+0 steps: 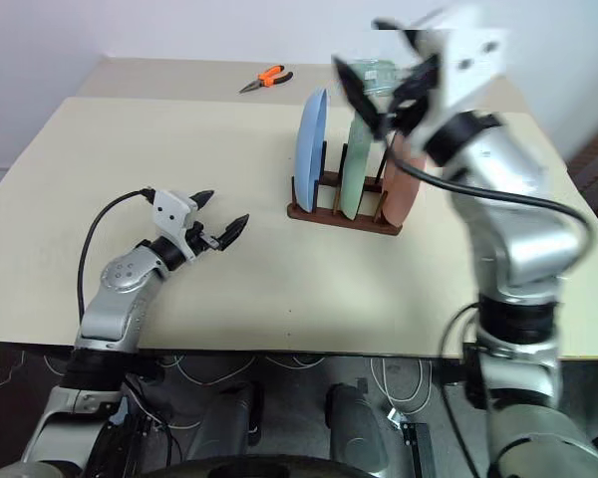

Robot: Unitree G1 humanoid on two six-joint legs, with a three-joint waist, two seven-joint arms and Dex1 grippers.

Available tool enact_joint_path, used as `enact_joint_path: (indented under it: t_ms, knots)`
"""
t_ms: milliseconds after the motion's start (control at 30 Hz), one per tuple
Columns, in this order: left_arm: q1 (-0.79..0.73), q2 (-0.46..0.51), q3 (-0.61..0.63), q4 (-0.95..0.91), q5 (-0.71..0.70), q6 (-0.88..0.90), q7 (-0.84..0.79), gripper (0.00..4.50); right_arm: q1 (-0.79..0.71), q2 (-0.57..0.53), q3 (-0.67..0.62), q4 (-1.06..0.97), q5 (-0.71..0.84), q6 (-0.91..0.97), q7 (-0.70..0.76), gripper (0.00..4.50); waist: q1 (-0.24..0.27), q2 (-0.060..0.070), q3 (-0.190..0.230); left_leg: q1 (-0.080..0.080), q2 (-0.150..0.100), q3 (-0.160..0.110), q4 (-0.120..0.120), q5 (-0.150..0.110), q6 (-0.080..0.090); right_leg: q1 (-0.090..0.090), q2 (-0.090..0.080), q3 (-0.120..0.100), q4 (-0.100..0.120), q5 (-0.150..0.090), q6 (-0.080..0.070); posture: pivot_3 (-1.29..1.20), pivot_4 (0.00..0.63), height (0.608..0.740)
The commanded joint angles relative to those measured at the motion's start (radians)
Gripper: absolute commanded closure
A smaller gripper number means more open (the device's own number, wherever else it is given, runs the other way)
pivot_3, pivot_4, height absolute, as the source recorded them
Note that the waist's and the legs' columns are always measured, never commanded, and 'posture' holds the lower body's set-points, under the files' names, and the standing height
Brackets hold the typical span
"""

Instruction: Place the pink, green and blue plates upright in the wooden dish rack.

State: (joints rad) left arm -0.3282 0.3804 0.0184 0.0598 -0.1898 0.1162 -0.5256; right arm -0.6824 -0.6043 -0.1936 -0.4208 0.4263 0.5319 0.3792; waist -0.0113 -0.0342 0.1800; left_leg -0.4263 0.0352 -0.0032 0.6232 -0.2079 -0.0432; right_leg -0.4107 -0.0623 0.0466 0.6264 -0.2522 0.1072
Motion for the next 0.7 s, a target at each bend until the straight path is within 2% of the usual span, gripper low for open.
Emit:
enact_joint_path:
  t_ms: [33, 100, 167, 233, 333, 700]
  knots:
    - [-0.025, 0.050, 0.013, 0.061, 0.034, -0.070, -0.035, 0.01, 0.171, -0.108, -0.201, -0.017, 0.022, 0.038, 0.067, 0.48, 0.001, -0.001, 0.000, 0.000, 0.000, 0.000, 0.000, 0.000, 0.000, 0.000, 0.000, 0.000, 0.000, 0.000, 0.000, 0.00, 0.150, 0.726]
    - [-0.032, 0.078, 0.012, 0.105, 0.050, -0.098, -0.051, 0.01, 0.318, -0.147, -0.256, -0.009, 0.013, 0.040, 0.113, 0.48, 0.001, 0.000, 0.000, 0.000, 0.000, 0.000, -0.001, 0.000, 0.000, 0.001, 0.000, 0.000, -0.002, -0.001, -0.003, 0.00, 0.150, 0.726]
    - [-0.037, 0.108, 0.020, 0.164, 0.049, -0.123, -0.077, 0.01, 0.527, -0.120, -0.238, -0.002, -0.014, 0.006, 0.153, 0.48, 0.001, 0.000, -0.001, 0.000, 0.000, 0.001, -0.001, 0.000, 0.000, 0.001, -0.001, 0.000, -0.003, -0.001, -0.003, 0.00, 0.150, 0.726]
    - [-0.030, 0.126, 0.014, 0.198, 0.067, -0.153, -0.086, 0.01, 0.638, -0.092, -0.208, 0.027, -0.046, -0.047, 0.166, 0.48, -0.004, 0.001, -0.001, 0.001, 0.001, 0.000, -0.001, 0.000, 0.001, 0.002, 0.000, 0.000, -0.004, -0.001, -0.003, 0.00, 0.150, 0.726]
    - [-0.017, 0.123, 0.019, 0.191, 0.061, -0.156, -0.085, 0.01, 0.675, -0.067, -0.185, 0.064, -0.055, -0.097, 0.180, 0.48, -0.013, 0.009, 0.001, 0.001, 0.001, 0.005, 0.000, 0.000, 0.001, 0.001, -0.001, 0.003, -0.003, -0.001, -0.002, 0.00, 0.150, 0.726]
    - [0.025, 0.117, 0.026, 0.133, 0.046, -0.129, -0.092, 0.01, 0.657, -0.049, -0.150, 0.198, -0.093, -0.199, 0.200, 0.48, 0.001, 0.008, 0.001, 0.000, 0.000, 0.005, 0.004, -0.001, 0.001, 0.001, -0.001, 0.003, -0.002, -0.002, -0.002, 0.00, 0.150, 0.726]
